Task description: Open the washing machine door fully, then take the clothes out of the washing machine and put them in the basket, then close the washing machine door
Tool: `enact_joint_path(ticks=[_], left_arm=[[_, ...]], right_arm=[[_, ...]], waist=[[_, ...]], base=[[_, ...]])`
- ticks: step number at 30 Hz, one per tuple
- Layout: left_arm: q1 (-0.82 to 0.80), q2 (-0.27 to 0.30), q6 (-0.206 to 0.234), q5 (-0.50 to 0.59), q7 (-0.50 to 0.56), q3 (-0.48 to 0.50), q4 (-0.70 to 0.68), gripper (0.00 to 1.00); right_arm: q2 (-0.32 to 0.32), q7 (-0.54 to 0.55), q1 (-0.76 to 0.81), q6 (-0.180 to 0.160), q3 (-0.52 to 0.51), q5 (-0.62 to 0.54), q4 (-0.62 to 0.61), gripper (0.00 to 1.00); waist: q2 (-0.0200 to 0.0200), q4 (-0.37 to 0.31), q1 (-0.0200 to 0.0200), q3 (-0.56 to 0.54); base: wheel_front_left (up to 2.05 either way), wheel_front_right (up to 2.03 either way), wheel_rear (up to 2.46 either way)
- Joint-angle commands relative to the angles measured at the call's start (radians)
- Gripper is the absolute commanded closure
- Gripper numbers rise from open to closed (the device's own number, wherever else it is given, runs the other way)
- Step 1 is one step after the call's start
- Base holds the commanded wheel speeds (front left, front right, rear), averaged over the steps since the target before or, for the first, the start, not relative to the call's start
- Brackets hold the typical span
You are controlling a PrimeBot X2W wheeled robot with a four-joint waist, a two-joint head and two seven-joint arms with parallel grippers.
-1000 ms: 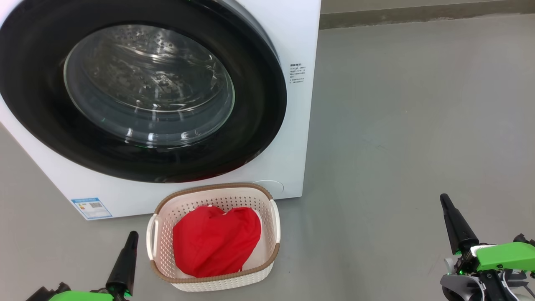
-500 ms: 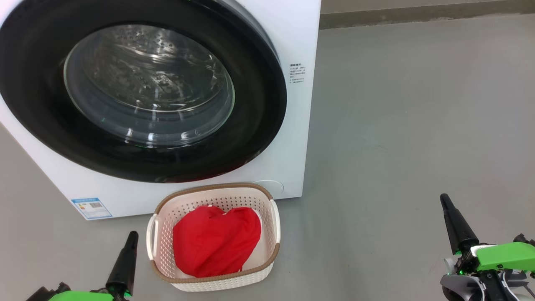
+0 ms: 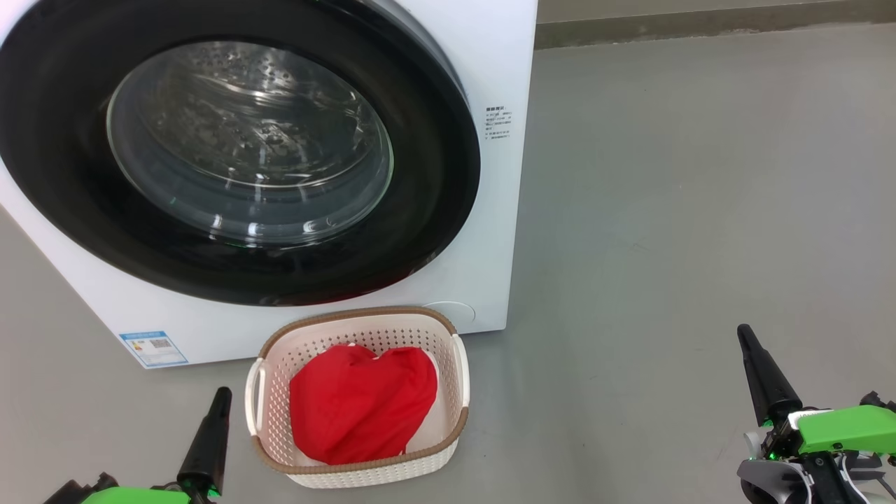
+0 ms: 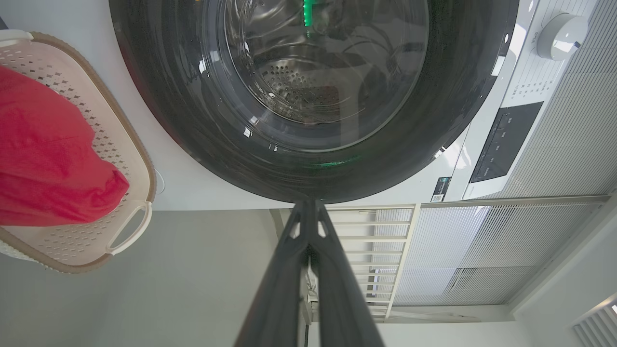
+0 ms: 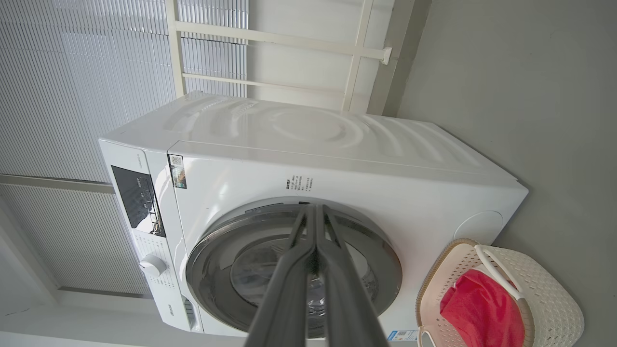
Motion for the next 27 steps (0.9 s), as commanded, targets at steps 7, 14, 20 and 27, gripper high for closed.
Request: enact_joint_path(ticks=[7,14,20,27], left_arm=[[-0.042,0.011,-0.007,-0.007,0.008,0.036,-0.027,1.00],[-0.042,0.011,-0.007,-0.007,0.008,0.036,-0.027,1.00],[-0.042,0.011,-0.007,-0.007,0.008,0.036,-0.027,1.00],[-0.042,0.011,-0.007,-0.007,0.008,0.036,-0.027,1.00]], right_arm=[[-0.008,0.007,-0.042,-0.001,0.017,0.000,-0.025,1.00],[-0.008,0.007,-0.042,-0.001,0.017,0.000,-0.025,1.00],[-0.008,0.007,-0.042,-0.001,0.017,0.000,-0.025,1.00],[-0.008,0.007,-0.042,-0.001,0.017,0.000,-0.025,1.00]], waist=[[-0.0001,0.000,0.0000,0.000],[-0.0001,0.000,0.0000,0.000],[-0.0001,0.000,0.0000,0.000],[-0.0001,0.000,0.0000,0.000]], base=[[0.00,0.00,0.00],[0.00,0.00,0.00],[0.00,0.00,0.00],[0.00,0.00,0.00]])
